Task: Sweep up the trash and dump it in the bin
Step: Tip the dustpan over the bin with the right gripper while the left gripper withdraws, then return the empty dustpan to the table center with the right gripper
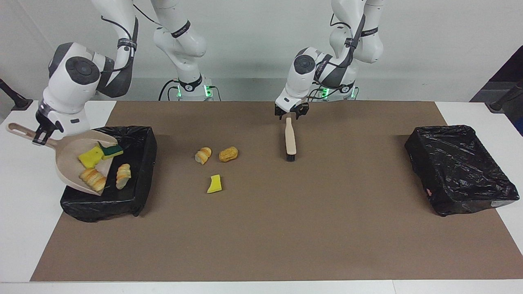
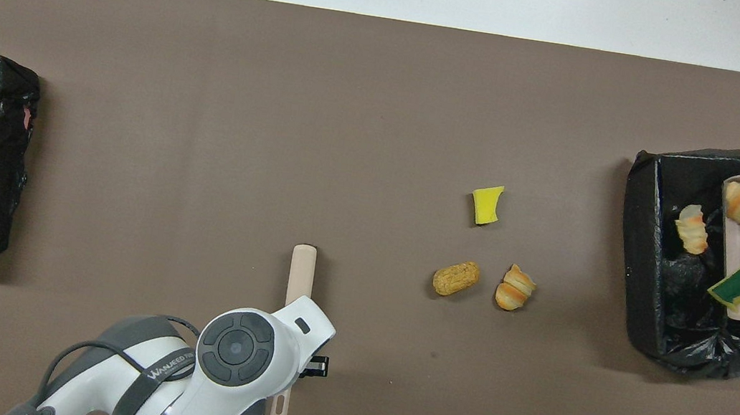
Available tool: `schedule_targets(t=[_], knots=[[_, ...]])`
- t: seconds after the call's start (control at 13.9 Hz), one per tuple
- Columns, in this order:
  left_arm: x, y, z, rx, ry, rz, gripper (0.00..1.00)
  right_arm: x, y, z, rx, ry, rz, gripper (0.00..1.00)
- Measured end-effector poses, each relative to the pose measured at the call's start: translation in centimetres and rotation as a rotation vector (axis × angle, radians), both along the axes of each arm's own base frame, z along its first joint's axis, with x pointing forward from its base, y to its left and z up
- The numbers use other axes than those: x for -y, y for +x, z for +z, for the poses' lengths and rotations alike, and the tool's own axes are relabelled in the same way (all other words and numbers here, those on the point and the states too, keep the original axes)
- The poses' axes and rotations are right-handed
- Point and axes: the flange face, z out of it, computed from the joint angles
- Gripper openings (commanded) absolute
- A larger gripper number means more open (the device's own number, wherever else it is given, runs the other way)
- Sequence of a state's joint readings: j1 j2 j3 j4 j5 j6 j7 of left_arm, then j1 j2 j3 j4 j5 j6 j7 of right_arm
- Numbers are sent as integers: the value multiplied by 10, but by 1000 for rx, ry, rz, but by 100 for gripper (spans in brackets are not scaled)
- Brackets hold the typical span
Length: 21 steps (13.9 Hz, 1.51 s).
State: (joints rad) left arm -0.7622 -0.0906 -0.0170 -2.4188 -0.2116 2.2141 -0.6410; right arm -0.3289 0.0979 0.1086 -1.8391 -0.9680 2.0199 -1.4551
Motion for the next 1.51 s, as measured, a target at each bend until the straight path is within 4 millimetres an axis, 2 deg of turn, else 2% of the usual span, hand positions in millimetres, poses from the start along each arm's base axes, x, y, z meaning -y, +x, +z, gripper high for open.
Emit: schedule_targets(t=[0.14, 0.29, 0.58, 0.72, 0.86, 1.01, 1.15, 1.37, 1.51], knots=[[-17, 23, 7, 33, 12, 13, 100, -13, 2, 5, -18, -67, 8, 0], [-45, 56, 20, 71, 28, 25, 100, -31, 3, 11, -35, -138, 9, 0], [-121, 116, 42, 127, 24, -23, 100, -76, 9, 32, -51, -263, 49, 0], [-164, 136, 49, 142, 7, -80, 100, -87, 10, 43, -43, -280, 65, 0], [-203, 151, 65, 171, -7, -118, 100, -88, 11, 65, -43, -290, 69, 0], [-232, 164, 91, 190, -15, -155, 100, -88, 11, 87, -16, -271, 60, 0], [-260, 175, 126, 200, -20, -185, 100, -91, 11, 97, 21, -199, 39, 0], [-310, 192, 175, 250, -20, -206, 100, -100, 11, 96, 132, -63, -50, 0], [-327, 200, 204, 274, -16, -194, 100, -111, 13, 90, 200, 40, -117, 0]])
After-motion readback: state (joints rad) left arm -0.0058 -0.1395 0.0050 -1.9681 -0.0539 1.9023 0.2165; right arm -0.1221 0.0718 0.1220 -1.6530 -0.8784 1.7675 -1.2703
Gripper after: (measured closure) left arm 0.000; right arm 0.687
